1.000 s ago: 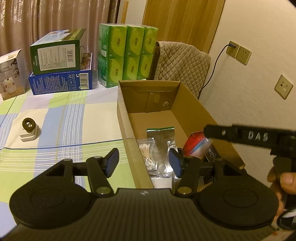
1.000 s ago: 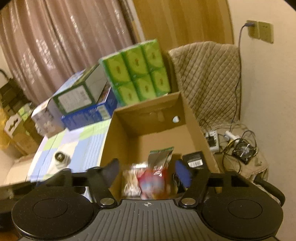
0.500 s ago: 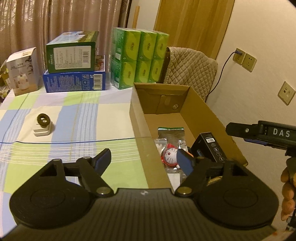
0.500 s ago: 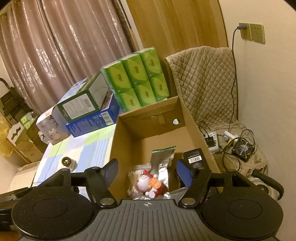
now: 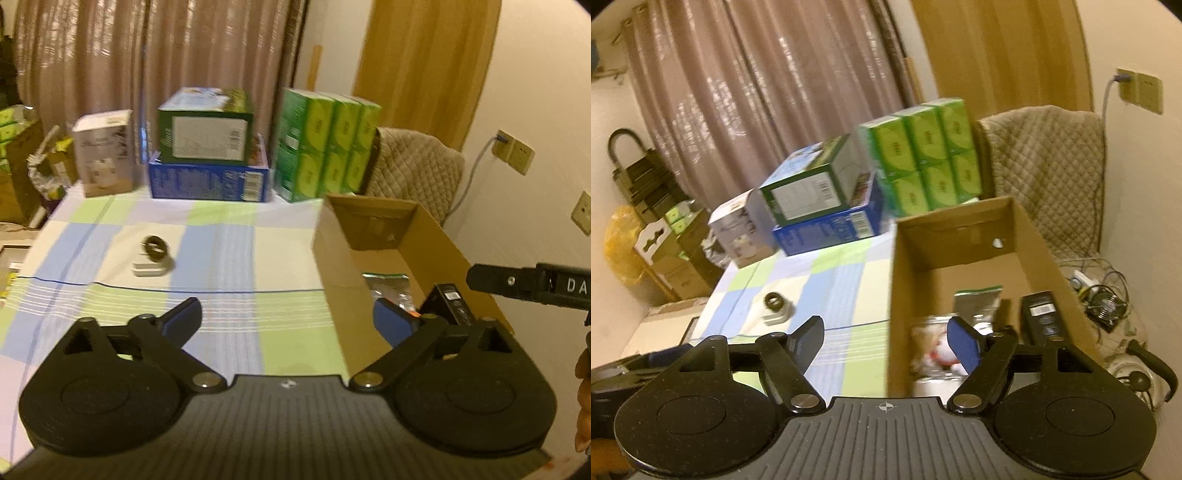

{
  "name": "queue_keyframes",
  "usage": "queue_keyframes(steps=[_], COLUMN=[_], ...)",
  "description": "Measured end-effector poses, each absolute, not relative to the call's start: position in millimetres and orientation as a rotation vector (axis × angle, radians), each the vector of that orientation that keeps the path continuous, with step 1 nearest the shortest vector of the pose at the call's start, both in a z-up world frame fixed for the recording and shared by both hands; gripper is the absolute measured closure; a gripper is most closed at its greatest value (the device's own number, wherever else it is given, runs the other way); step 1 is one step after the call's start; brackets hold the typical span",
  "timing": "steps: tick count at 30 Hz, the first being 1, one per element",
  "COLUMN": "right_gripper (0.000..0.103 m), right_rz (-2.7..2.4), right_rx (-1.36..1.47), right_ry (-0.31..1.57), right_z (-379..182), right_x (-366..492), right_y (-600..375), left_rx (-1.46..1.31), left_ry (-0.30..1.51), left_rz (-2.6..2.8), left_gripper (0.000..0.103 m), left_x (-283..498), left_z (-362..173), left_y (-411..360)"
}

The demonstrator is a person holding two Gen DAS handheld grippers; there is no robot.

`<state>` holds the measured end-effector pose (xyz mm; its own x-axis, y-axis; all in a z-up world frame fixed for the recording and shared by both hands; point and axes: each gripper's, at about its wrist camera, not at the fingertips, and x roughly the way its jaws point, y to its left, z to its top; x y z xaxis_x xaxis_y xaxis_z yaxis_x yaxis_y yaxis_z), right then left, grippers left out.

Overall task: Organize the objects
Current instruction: 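Withdraw both grippers from the box back over the table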

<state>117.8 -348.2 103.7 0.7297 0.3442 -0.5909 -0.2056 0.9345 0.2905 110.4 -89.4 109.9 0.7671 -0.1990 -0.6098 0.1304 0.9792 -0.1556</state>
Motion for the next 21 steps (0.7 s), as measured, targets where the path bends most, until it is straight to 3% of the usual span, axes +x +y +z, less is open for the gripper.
queue_keyframes(steps=[21], right_gripper=[0.027], right_rz=[0.470], right_rx=[0.102], right_ry=[0.723], right_z=[74.1], right_x=[144.1], right_y=[-221.9], left_rx=[-0.114], left_ry=[0.667], left_rz=[0.078], left_gripper=[0.001], left_x=[116.3], left_z=[91.6], left_y=[67.0])
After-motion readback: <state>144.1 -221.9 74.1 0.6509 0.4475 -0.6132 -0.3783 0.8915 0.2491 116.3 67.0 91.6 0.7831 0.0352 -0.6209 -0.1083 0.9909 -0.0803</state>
